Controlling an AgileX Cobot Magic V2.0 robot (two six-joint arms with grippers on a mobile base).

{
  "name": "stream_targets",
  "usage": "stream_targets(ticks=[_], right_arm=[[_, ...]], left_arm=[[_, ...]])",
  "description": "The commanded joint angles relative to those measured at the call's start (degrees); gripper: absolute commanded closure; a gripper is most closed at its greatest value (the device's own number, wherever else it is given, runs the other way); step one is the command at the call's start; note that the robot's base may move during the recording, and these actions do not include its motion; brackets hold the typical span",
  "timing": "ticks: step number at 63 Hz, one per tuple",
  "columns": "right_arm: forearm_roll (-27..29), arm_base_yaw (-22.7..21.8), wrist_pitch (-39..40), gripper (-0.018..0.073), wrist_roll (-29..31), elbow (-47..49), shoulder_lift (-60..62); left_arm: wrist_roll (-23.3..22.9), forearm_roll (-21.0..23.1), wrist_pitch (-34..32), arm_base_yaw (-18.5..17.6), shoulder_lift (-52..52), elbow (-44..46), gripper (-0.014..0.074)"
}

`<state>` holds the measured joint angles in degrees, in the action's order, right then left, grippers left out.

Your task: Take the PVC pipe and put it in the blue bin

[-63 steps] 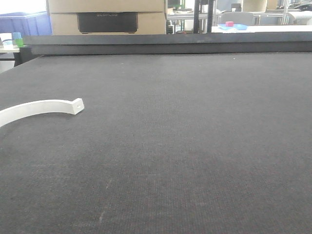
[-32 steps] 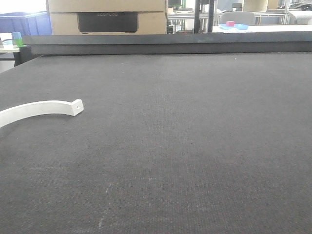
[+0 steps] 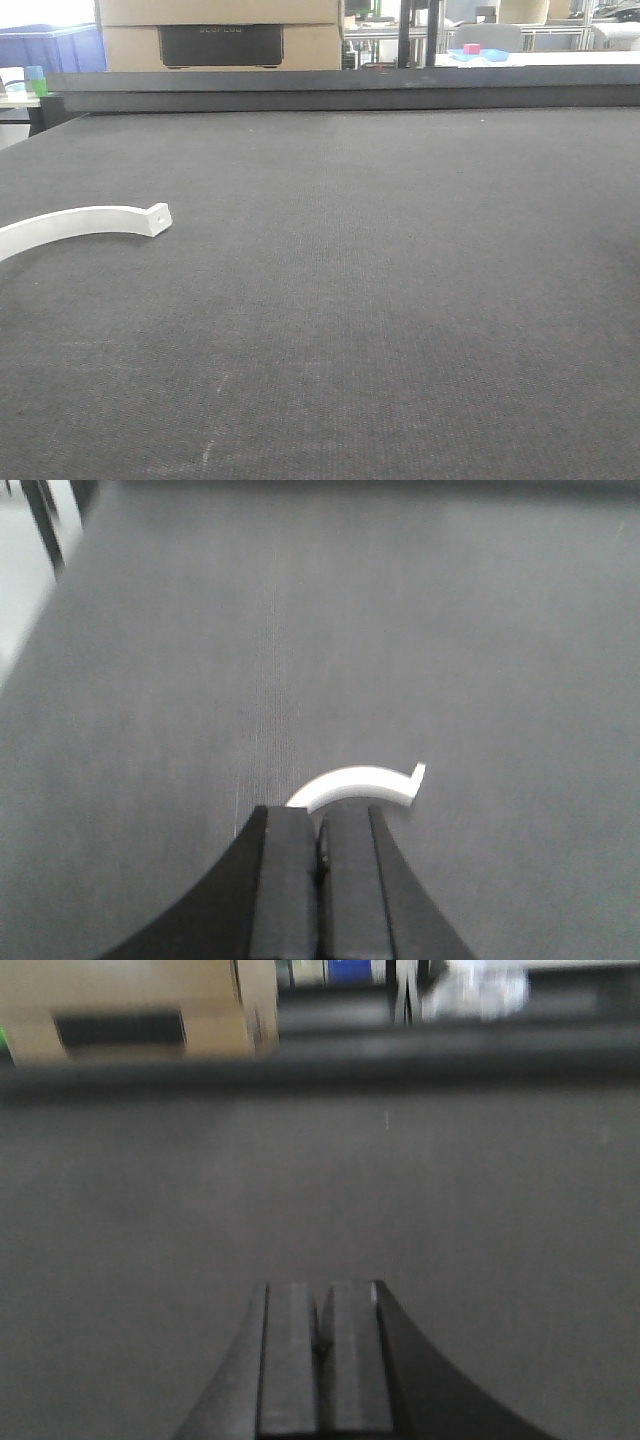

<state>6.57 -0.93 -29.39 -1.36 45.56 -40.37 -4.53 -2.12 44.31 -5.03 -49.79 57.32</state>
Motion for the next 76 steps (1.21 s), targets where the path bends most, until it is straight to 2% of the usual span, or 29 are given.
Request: stream_targets(ticks=[1,20,36,47,56,58,70,76], right_arm=[[-0.2,-0.2,-3.5,0.0727,0.4,0.6,-6.6],[-0.6,-0.2,-6.1,0.0727,0.4,0.4,-22.6],[-0.5,-0.2,-1.9,0.0727,0.0,0.4,-28.2],[-1.9,-0.3,-8.7,0.0713,-12.3,3.8,-34.2],[-10.6,-1.6,-15.2,0.0711,-29.6,8.9,-39.5],[-11.5,-2.0,-16.5,0.0711,-31.9,10.1,-40.6],[-10.9,-2.4,-20.1,0.0708,-33.6,15.1,-46.5],[-10.9,-2.4,-23.6,0.0631,-34.1,16.8,-49.4]], left_arm=[[0.0,0.7,1.4,0.2,-4.9,0.6,0.0707],[0.0,7.1,3.1,0.2,-15.8,-1.1,0.0707],[0.0,7.3,3.3,0.2,-18.9,-1.1,0.0707],[0.0,7.3,3.3,0.2,-19.0,-1.1,0.0707],[0.0,7.3,3.3,0.2,-19.0,-1.1,0.0707],[0.0,7.3,3.3,0.2,-19.0,-1.1,0.0707],[0.0,7.3,3.3,0.2,-19.0,-1.1,0.0707],[0.0,7.3,3.3,0.2,-19.0,-1.1,0.0707]])
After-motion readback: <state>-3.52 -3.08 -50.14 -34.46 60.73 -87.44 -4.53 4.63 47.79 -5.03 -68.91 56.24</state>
